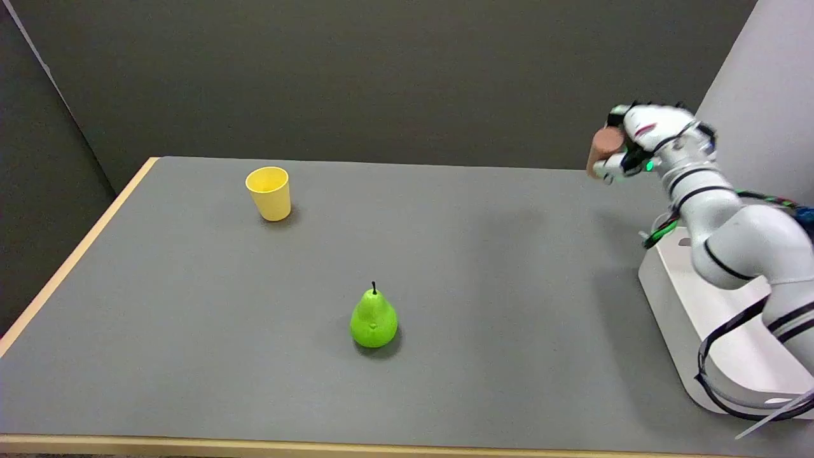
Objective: Place the wooden cylinder in the white box.
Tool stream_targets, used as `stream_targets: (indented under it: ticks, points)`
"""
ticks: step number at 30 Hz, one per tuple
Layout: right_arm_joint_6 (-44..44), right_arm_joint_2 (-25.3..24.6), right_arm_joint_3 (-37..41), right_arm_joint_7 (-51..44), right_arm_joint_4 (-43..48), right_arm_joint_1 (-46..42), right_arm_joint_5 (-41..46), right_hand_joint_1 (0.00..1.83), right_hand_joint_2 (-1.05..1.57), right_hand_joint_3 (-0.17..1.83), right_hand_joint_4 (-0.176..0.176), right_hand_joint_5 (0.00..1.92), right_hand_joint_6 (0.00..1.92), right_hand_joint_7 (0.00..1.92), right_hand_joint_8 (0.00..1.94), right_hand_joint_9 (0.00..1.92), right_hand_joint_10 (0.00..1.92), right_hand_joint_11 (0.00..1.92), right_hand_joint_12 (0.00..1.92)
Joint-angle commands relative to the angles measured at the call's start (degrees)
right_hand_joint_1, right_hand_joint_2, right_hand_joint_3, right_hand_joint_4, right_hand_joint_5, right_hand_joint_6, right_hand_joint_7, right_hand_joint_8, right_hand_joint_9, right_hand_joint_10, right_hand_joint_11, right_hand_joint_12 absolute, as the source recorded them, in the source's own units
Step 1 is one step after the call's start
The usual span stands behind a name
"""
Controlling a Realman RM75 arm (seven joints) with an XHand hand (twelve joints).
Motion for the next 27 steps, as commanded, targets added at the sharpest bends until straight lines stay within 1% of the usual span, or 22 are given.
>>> stream_targets:
  ticks: [1, 6, 10, 14, 18, 20, 23, 27]
  points:
    - [-5.0, -1.4, 24.3, 1.7, 15.9, -9.4, -2.1, 0.90, 1.05, 0.51, 0.113, 0.68, 1.56, 0.93, 1.81, 0.96, 1.92, 0.46, 1.92]
    - [-5.9, -2.9, 31.1, 5.4, 14.9, -13.8, 0.6, 0.90, 1.04, 0.51, 0.119, 0.69, 1.55, 0.93, 1.81, 0.99, 1.92, 0.49, 1.92]
    - [-11.0, -6.3, 38.3, 12.2, 14.0, -19.4, 0.6, 0.89, 1.04, 0.51, 0.127, 0.69, 1.55, 0.94, 1.81, 0.99, 1.92, 0.51, 1.92]
    - [-16.6, -10.1, 44.3, 14.9, 13.9, -24.3, 0.6, 0.90, 1.04, 0.51, 0.133, 0.69, 1.54, 0.94, 1.81, 0.98, 1.92, 0.51, 1.92]
    - [-24.0, -14.0, 50.5, 18.0, 12.7, -30.1, 2.1, 0.90, 1.03, 0.52, 0.137, 0.70, 1.53, 0.94, 1.81, 0.98, 1.92, 0.51, 1.92]
    - [-29.0, -15.7, 52.7, 20.1, 10.6, -32.5, 3.7, 0.89, 1.03, 0.52, 0.148, 0.70, 1.53, 0.94, 1.81, 0.98, 1.92, 0.53, 1.92]
    - [-36.2, -18.0, 54.8, 24.7, 6.9, -34.9, 3.7, 0.89, 1.02, 0.53, 0.164, 0.70, 1.53, 0.94, 1.81, 0.99, 1.92, 0.58, 1.92]
    - [-42.9, -20.5, 56.5, 28.2, 3.7, -36.2, 3.7, 0.89, 1.02, 0.53, 0.158, 0.71, 1.52, 0.95, 1.80, 0.98, 1.92, 0.56, 1.92]
